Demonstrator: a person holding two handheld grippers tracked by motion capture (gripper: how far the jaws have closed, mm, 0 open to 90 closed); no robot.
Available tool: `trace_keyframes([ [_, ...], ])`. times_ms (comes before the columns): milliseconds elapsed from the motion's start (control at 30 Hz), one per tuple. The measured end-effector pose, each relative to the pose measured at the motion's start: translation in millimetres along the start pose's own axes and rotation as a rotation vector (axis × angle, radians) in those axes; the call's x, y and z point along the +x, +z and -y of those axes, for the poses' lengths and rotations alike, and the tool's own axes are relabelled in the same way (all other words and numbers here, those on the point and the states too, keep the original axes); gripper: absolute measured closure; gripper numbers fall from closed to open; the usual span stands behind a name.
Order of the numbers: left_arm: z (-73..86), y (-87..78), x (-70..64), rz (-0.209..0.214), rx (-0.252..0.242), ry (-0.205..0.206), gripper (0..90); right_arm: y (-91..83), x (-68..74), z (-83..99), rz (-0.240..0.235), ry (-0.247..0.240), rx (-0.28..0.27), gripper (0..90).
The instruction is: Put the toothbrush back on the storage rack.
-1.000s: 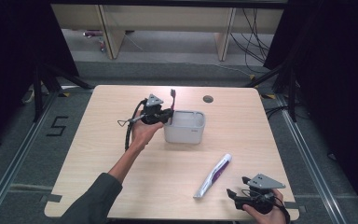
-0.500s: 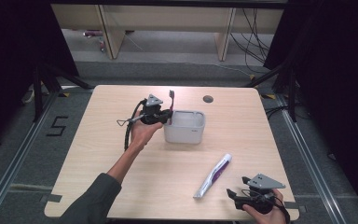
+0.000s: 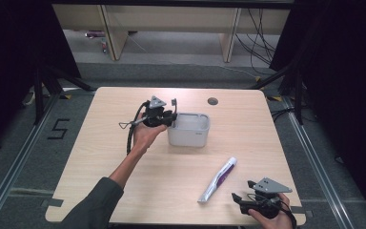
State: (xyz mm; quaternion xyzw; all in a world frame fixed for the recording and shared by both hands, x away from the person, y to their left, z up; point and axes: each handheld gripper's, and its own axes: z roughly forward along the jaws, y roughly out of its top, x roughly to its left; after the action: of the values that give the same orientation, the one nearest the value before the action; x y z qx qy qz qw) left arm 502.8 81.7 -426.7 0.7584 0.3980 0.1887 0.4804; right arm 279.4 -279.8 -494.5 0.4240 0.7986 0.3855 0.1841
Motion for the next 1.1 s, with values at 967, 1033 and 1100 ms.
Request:
trace_keyframes([
  [967,18.3,-77.6,14.1,-0.033,-0.018,-0.06,30.2,-0.9,-1.0,-0.1,0.007,0.005,-0.007,23.9],
  [1033,23.2,-83.5,15.7,-0.037,-0.018,-0.061,29.9,-0.7,-0.8,-0.1,0.006,0.005,-0.008,23.9],
  [1100,28.5,-89.1,18.0,-0.041,-0.014,-0.072,29.2,0.2,-0.3,-0.1,-0.002,0.007,-0.003,23.9],
])
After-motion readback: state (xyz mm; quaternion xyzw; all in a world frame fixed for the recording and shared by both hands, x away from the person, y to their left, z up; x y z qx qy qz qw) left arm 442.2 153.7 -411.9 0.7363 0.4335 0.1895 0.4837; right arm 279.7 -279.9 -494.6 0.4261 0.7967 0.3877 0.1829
